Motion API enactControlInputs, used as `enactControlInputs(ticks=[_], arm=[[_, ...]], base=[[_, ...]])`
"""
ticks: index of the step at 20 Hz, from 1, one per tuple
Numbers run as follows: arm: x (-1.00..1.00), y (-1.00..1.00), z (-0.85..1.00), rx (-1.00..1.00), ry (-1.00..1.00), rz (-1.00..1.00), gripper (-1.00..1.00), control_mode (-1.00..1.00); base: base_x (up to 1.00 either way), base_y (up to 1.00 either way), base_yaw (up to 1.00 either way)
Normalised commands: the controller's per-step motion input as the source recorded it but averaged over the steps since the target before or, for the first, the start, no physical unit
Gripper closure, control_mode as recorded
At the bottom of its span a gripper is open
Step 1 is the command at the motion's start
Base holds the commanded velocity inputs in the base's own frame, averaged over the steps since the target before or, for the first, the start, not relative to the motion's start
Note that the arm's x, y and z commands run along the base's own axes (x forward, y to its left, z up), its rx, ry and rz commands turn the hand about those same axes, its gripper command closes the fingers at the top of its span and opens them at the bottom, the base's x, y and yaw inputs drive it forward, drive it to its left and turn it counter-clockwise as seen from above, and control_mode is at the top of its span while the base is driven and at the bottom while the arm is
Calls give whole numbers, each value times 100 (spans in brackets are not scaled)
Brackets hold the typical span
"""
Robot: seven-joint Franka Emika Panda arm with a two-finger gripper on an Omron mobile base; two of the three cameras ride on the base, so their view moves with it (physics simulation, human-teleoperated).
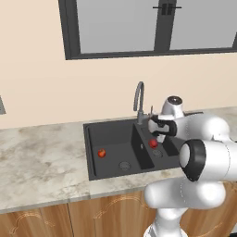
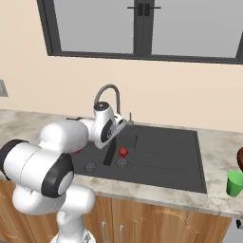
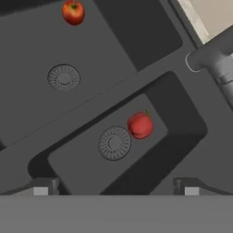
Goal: Remove the bell pepper and apple from the sink. Then move the bowl and cup from the counter to the sink for washing.
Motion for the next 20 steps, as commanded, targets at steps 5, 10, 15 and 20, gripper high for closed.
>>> enactControlInputs(ticks=[5, 10, 15, 20], arm=[[12, -6, -13, -11, 0, 0, -100, -100], [13, -3, -14, -4, 0, 0, -100, -100], [6, -4, -10, 2, 0, 0, -100, -100], [7, -2, -11, 6, 0, 0, -100, -100]], base=[[0, 0, 0], [0, 0, 0], [0, 0, 0], [0, 0, 0]])
